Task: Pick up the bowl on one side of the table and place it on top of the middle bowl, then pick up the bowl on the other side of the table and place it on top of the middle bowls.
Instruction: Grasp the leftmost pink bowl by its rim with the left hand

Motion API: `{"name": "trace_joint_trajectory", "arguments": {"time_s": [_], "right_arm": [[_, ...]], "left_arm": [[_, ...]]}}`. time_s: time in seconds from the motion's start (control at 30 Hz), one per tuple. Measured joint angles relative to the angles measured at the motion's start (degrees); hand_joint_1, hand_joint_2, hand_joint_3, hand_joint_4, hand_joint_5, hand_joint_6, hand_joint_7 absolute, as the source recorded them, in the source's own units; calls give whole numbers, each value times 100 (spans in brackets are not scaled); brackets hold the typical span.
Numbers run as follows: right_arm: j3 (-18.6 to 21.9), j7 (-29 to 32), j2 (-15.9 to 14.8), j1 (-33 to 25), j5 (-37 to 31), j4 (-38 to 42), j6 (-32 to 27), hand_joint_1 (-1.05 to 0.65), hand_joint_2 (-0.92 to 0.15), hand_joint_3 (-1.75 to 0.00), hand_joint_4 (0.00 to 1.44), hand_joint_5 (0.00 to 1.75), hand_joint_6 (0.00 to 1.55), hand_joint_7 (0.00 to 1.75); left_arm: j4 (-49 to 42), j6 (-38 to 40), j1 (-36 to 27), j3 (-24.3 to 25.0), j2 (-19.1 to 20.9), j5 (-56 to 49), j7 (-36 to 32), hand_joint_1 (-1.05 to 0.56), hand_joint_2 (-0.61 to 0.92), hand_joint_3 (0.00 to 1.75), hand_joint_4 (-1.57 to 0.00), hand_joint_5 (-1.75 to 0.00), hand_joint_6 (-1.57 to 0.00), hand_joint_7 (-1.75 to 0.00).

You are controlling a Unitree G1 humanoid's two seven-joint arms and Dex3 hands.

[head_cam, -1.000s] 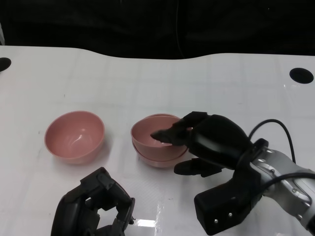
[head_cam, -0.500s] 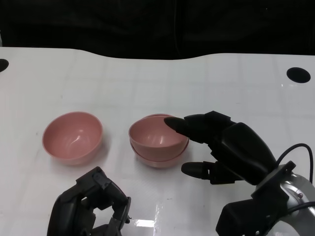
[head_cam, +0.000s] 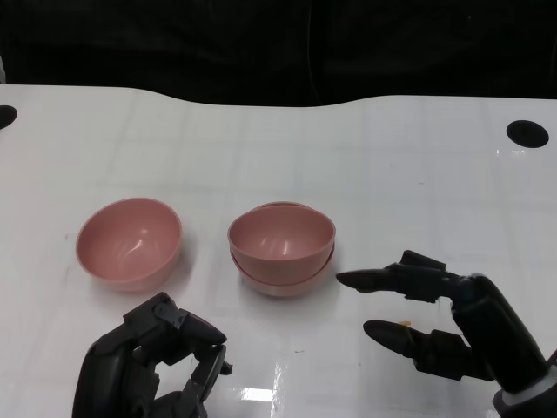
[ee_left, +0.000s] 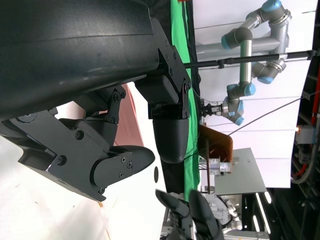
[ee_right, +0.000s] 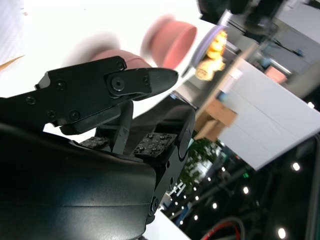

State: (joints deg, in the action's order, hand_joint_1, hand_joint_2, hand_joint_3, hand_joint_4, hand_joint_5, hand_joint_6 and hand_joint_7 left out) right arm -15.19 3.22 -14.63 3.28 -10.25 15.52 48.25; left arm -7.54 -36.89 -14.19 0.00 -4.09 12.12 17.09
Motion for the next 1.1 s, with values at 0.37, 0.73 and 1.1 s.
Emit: {"name": "trace_joint_trajectory", "arguments": {"time_s": [0.37, 0.73, 1.1], "right_arm": [[261, -515, 312, -248, 525, 145, 327, -22, -92, -26, 71, 119, 80, 76], [504, -1094, 450, -597, 1211, 153, 212, -16, -86, -41, 76, 128, 85, 92], [672, -1615, 665, -668, 1640, 95, -246, -21, -35, -142, 87, 174, 84, 147]], "left_arm": [[130, 0, -3, 67, 66, -297, -168, -16, 76, 49, -71, -111, -79, -63], [229, -217, 56, 221, 429, -1125, -435, -38, 92, 20, -57, -75, -59, -19], [1075, 97, 104, 471, 845, -2560, -1089, -42, 92, 10, -43, -37, -45, 0]]}}
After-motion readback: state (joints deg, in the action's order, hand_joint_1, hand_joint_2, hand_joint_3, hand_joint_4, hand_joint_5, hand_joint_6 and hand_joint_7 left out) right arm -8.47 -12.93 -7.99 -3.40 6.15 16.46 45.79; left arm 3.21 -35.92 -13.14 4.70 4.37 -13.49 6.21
